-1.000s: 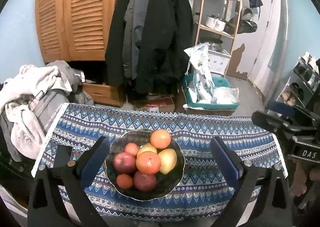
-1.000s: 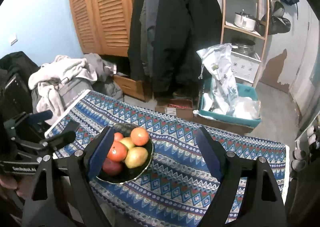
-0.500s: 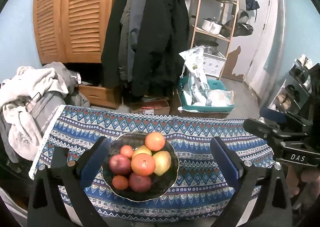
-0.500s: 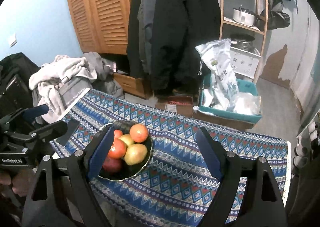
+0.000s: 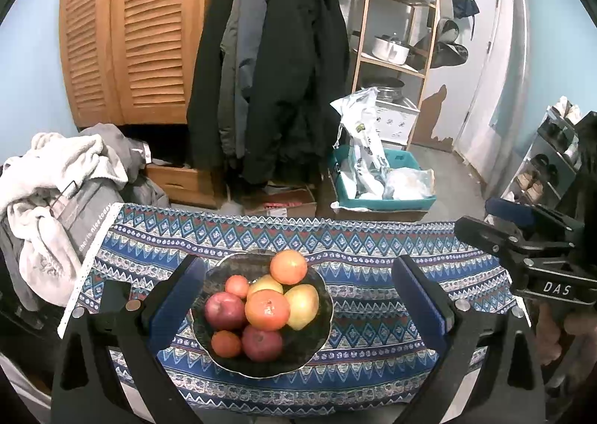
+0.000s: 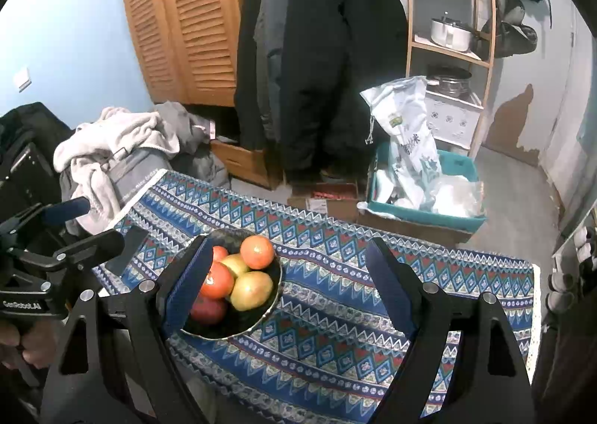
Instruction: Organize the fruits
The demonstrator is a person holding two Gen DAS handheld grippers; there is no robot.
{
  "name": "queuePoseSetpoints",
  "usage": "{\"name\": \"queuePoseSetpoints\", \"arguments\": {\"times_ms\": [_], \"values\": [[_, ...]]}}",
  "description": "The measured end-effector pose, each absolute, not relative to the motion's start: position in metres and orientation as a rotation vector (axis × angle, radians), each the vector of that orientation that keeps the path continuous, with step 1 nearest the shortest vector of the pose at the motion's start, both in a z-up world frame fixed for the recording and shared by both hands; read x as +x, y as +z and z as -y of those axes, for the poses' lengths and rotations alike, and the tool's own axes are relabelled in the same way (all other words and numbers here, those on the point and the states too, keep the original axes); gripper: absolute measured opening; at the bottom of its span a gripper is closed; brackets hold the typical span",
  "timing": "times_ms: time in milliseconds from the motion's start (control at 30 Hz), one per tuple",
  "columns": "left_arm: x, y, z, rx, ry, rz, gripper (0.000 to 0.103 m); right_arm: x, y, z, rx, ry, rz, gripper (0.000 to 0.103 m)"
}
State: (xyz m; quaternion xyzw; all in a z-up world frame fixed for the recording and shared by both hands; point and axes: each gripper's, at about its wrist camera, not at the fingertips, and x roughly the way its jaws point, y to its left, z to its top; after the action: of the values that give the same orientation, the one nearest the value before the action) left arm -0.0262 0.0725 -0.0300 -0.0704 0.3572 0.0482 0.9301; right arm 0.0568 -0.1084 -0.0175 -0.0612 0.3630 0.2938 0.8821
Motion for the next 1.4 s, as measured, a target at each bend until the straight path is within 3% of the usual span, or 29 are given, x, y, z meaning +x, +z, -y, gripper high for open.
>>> {"name": "queuePoseSetpoints", "arguments": {"times_ms": [1400], "values": [[-0.0239, -0.0317, -0.0658, -0.139, 0.074, -0.748, 0.101, 0.0581, -0.0194, 0.1135, -0.121, 0.601, -0.764, 0.083]]}}
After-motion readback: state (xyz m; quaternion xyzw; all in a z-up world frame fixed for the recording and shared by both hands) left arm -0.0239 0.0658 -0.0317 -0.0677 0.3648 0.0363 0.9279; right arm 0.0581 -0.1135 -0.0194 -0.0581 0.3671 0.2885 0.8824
